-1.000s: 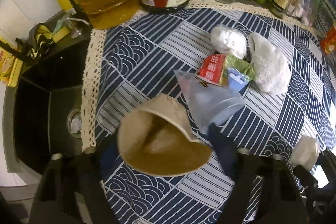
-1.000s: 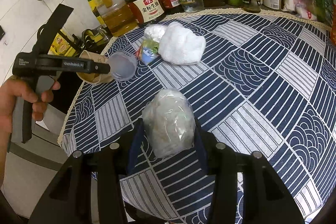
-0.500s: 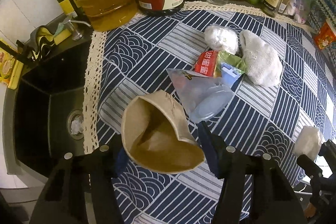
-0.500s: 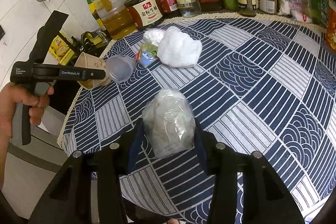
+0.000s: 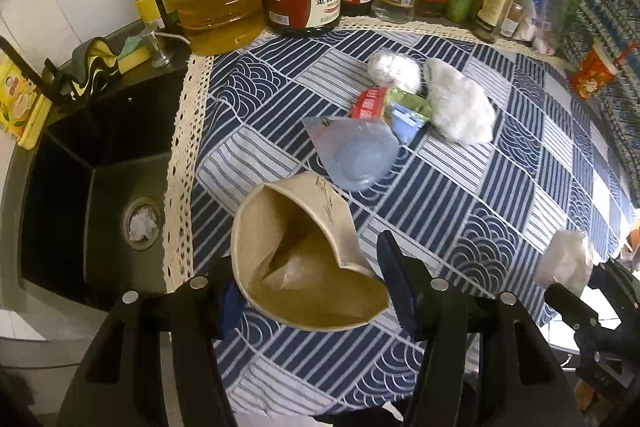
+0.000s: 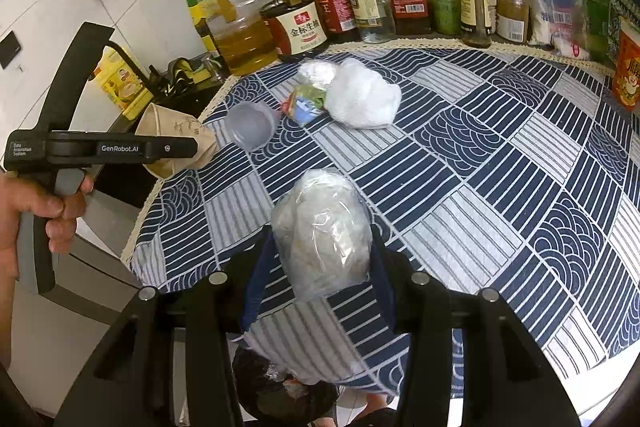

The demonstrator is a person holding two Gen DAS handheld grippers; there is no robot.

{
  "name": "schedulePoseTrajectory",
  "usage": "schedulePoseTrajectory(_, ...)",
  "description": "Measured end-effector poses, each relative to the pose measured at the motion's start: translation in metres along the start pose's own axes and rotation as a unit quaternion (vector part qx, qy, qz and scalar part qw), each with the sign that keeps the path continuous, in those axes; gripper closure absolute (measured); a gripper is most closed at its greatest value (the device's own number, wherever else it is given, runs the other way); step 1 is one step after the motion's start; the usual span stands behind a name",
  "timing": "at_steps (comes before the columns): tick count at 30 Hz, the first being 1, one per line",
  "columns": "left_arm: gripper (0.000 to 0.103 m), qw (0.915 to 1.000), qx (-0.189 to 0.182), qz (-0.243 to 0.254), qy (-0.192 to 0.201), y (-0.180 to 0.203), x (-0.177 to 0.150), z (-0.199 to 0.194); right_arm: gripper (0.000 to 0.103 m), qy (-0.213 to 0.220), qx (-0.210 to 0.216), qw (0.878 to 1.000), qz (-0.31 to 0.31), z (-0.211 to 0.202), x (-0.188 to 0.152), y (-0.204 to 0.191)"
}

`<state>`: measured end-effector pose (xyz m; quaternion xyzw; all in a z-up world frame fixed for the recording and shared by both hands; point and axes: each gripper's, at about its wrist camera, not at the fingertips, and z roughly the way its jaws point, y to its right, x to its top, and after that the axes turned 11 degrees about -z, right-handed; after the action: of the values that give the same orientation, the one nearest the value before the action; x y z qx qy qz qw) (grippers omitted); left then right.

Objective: Collect trash
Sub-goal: 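Carry the tan paper cup and clear plastic bag down toward the black bin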

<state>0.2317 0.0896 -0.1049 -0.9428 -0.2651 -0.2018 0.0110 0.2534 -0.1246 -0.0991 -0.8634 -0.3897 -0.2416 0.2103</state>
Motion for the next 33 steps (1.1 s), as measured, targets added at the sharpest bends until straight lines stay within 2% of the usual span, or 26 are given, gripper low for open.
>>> schedulePoseTrajectory(17,0.045,0.9975,-0.063,0.019,0.025,-0.007,-0.077,-0.053,0.057,0.039,-0.054,0.997,-0.031,-0.055,-0.005,-0.049)
schedulePoseTrajectory(33,0.045,0.9927,-0.105,0.041,0.043,-0.020,-0.149,-0.096,0.057,0.062,-0.082,0.994,-0.031,-0.107,-0.048,-0.112)
